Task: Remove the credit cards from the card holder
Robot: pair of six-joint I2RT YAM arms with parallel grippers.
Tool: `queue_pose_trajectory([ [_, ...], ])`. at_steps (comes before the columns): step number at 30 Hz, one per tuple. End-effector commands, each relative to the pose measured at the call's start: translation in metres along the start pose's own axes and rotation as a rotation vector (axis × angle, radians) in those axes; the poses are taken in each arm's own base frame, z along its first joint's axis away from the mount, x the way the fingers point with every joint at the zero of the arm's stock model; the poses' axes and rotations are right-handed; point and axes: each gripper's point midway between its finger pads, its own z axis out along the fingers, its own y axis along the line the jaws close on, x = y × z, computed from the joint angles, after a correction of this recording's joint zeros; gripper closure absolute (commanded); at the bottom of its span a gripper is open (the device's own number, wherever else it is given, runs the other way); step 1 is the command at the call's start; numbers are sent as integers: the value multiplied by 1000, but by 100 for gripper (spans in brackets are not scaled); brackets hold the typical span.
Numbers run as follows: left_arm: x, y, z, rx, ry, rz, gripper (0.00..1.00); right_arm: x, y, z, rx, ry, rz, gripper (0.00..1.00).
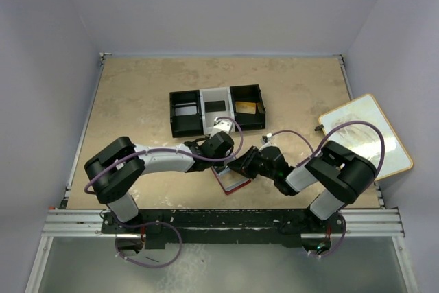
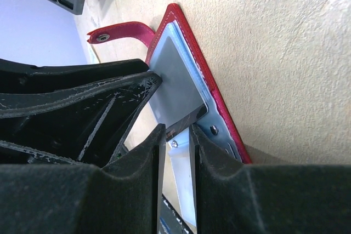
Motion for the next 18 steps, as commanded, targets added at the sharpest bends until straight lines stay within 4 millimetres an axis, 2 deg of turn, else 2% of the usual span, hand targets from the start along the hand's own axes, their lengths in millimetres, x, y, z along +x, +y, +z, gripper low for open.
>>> queue_pose_trajectory([
  [1, 4, 18, 0, -80, 28, 1, 72, -6, 2, 6, -2, -38, -46, 74],
  [7, 5, 18, 3, -77, 31, -27, 72, -2, 5, 8, 3, -37, -93, 75],
  [14, -3, 9, 0, -22, 18, -34, 71, 0, -1, 11, 38, -33, -103, 75],
  [18, -6, 12, -2, -34, 8, -36, 69, 1, -3, 11, 38, -30, -90, 75],
])
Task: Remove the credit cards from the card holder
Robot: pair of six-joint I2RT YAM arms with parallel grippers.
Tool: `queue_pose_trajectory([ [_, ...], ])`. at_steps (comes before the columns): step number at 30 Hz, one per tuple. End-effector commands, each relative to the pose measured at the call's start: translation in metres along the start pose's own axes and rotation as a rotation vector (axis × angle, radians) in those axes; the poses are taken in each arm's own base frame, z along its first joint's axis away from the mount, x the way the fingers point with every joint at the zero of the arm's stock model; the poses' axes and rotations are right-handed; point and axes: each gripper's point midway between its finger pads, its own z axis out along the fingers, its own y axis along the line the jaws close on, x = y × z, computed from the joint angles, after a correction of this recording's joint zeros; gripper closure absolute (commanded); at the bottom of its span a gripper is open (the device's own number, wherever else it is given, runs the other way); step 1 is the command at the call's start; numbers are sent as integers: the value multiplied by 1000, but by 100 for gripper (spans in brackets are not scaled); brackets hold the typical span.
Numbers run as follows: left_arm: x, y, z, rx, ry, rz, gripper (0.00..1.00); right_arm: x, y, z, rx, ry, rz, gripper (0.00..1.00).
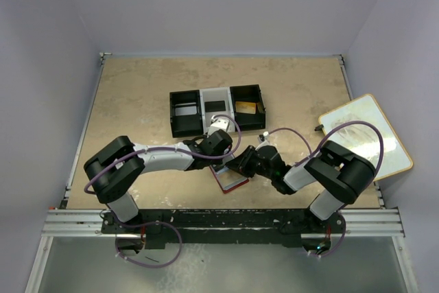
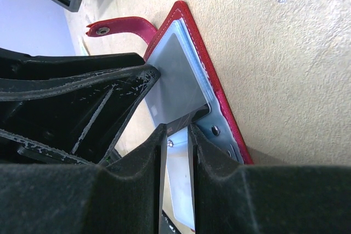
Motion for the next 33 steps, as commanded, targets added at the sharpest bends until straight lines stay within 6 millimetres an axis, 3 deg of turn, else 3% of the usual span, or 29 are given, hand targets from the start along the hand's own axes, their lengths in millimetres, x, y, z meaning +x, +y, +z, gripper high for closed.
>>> queue_pose_trajectory([
  [1, -3, 1, -4, 12, 11, 1, 69, -2, -7, 4, 32, -21, -12, 74],
  [5, 7, -8, -2, 69, 48, 11, 71, -1, -6, 5, 18, -14, -1, 73],
  [12, 35, 8, 8, 1, 108, -5, 83, -1, 4, 10, 19, -44, -58, 70],
  [17, 42, 10, 10, -5, 127, -9, 85, 2, 0, 17, 65, -43, -90, 70],
  [22, 41, 11, 10, -9, 128, -9, 86, 4, -3, 17, 47, -52, -10, 70],
  [28, 42, 7, 5, 20, 138, -19, 87, 4, -16, 6, 34, -90, 216, 71],
  [33, 44, 3, -3, 61, 150, -43, 87, -3, -12, 6, 3, -127, 271, 71],
])
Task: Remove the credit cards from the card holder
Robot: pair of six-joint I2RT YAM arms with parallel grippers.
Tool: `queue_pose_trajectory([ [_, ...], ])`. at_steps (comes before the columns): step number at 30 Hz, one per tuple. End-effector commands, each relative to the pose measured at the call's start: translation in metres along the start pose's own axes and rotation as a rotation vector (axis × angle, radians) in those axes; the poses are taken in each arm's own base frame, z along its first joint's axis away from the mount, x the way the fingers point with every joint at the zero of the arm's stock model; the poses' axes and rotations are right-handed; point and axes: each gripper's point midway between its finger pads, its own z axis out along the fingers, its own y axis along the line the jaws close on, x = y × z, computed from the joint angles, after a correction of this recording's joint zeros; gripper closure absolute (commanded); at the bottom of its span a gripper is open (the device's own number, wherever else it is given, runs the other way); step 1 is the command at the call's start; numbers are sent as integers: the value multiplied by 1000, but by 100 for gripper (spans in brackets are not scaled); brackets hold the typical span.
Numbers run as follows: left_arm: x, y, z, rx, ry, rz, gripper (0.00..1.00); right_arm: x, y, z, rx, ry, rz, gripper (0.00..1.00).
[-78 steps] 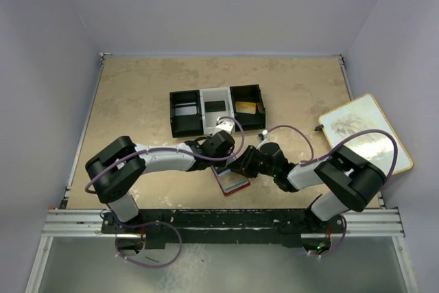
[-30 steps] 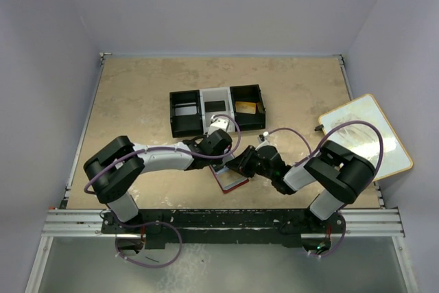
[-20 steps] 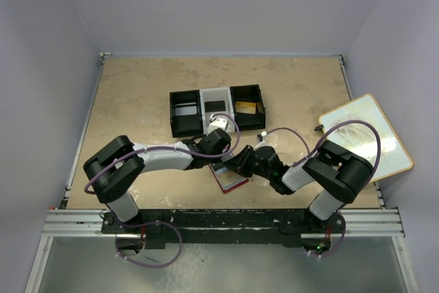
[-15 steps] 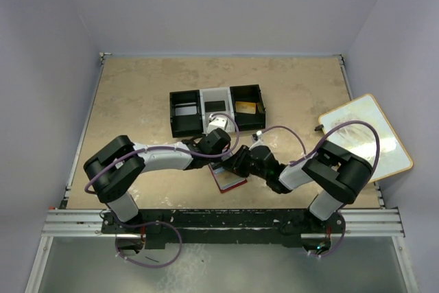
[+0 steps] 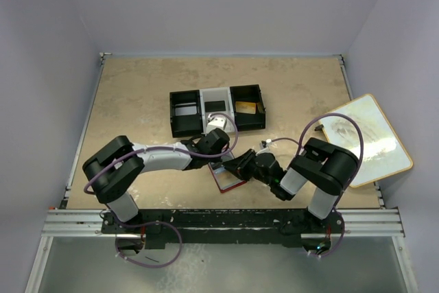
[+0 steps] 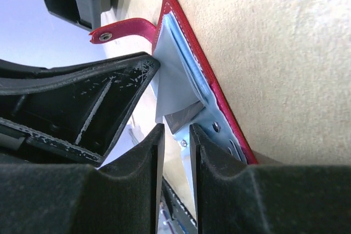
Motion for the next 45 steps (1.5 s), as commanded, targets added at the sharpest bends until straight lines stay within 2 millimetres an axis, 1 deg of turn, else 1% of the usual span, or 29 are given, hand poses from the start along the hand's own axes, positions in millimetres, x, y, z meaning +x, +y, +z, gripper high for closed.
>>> queue_pose_trajectory([
  [1, 45, 7, -8, 25, 153, 1, 87, -11, -12, 0, 40, -72, 65, 71],
  [4, 49, 5, -13, 53, 164, -17, 87, -11, -9, 4, 56, -68, 41, 72],
  [7, 51, 7, -14, 49, 164, -28, 87, -12, -6, 8, 67, -71, 21, 73],
  [12, 48, 7, -14, 45, 158, -29, 87, -9, -4, 9, 56, -58, -15, 80],
  [16, 46, 6, -15, 44, 156, -24, 87, -7, -1, 7, 34, -47, -16, 81],
  [21, 44, 7, -18, 40, 150, -26, 87, -5, 9, 8, -1, -31, -41, 91],
  [25, 45, 10, -19, 34, 150, -25, 87, -6, 16, 8, -1, -37, -66, 92],
  [27, 45, 11, -19, 33, 150, -25, 87, -7, 18, 7, 8, -39, -86, 95],
  [33, 45, 12, -17, 22, 145, -26, 87, -8, 18, 0, 32, -40, -101, 96],
  [41, 49, 21, -11, -30, 143, -21, 88, 2, 11, -12, 53, 26, -141, 95],
  [45, 50, 23, -10, -41, 142, -22, 88, 3, 10, -17, 53, 33, -134, 95],
])
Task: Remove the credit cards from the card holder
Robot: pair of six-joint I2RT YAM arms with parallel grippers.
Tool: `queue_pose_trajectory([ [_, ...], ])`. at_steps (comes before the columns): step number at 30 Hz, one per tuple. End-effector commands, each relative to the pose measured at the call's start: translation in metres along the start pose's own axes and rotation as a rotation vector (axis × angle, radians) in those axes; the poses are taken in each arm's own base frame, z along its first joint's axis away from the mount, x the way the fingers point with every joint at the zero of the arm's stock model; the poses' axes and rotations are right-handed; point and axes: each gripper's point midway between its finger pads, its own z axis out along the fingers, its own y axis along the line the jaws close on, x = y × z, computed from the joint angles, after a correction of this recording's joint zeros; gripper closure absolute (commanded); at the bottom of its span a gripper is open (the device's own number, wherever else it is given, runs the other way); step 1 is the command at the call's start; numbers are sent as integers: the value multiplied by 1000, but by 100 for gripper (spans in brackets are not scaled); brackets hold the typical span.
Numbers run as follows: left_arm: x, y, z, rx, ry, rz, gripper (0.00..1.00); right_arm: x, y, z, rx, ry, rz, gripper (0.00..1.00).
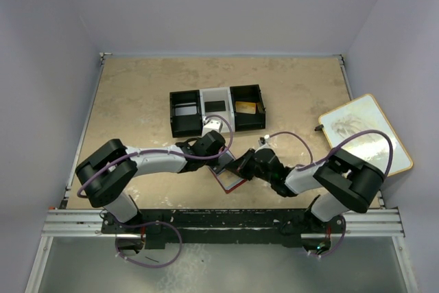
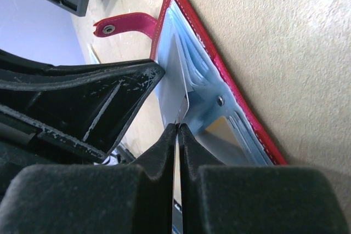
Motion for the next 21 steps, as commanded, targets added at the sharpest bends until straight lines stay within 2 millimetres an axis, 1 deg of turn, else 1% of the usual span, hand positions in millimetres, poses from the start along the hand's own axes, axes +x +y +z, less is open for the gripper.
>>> queue_pose_trajectory([
  [1, 37, 22, 2, -77, 112, 32, 88, 2, 2, -8, -15, 11, -19, 95],
  [6, 38, 25, 3, -89, 113, 37, 89, 1, -2, -15, -13, 3, -4, 95],
  [15, 37, 25, 2, -86, 106, 37, 89, 2, -6, -19, 11, 11, -29, 94],
  [18, 31, 23, -2, -79, 92, 29, 87, 2, -8, -20, 14, 10, -28, 94],
  [21, 17, 16, -11, -48, 50, 9, 83, 4, -7, -18, 6, 23, -39, 93],
])
